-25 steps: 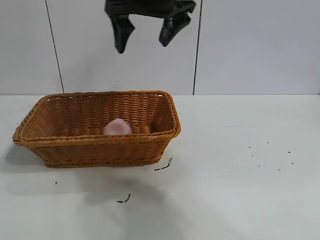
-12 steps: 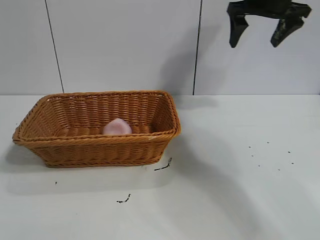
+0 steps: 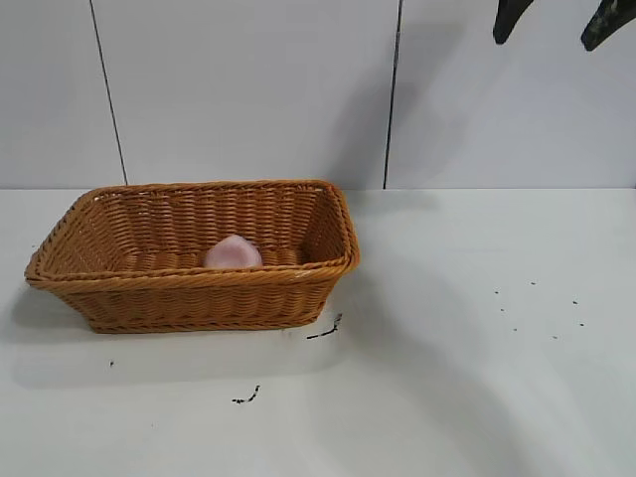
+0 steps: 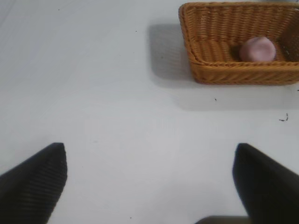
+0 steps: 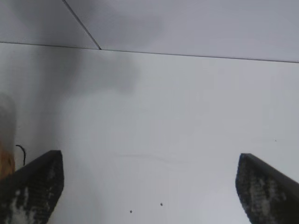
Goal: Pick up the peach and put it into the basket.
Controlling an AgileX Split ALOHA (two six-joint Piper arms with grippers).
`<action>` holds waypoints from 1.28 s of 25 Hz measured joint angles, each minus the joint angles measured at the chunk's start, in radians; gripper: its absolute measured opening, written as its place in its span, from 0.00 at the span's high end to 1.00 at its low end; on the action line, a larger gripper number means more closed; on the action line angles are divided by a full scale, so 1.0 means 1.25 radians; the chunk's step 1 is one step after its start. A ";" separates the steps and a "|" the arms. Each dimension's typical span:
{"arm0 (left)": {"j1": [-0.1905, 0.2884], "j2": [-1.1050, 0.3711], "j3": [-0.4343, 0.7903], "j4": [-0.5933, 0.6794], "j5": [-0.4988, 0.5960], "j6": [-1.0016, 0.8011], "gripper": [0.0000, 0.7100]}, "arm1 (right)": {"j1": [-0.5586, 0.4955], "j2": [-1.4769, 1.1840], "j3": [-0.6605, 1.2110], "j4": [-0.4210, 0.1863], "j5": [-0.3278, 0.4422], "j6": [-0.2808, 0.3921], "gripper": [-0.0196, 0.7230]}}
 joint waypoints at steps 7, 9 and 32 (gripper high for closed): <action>0.000 0.000 0.000 0.000 0.000 0.000 0.02 | 0.000 -0.340 0.426 0.000 -0.001 0.001 0.04; 0.000 0.000 0.000 0.000 0.000 0.000 0.02 | 0.000 -0.467 0.571 0.000 -0.001 0.001 0.04; 0.000 0.000 0.000 0.000 0.000 0.000 0.02 | 0.000 -1.592 1.317 -0.006 -0.137 0.006 0.04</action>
